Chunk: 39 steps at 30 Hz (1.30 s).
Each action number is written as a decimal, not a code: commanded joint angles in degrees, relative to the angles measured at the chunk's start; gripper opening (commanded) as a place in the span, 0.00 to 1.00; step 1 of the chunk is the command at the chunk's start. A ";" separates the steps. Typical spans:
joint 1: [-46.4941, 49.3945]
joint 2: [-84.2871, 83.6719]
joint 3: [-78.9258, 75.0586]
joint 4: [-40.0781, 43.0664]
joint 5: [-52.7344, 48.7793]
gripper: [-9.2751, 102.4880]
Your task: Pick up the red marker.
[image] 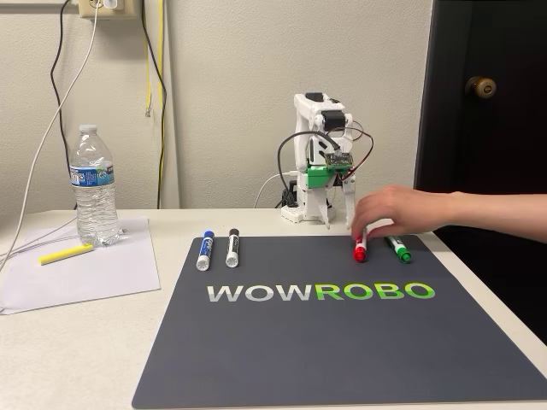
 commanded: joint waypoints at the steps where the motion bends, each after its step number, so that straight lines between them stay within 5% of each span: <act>1: 1.14 1.23 -0.18 -0.70 -1.05 0.25; 24: 1.58 13.01 -0.79 1.14 -0.79 0.26; 39: -11.51 17.75 -2.29 4.31 10.99 0.26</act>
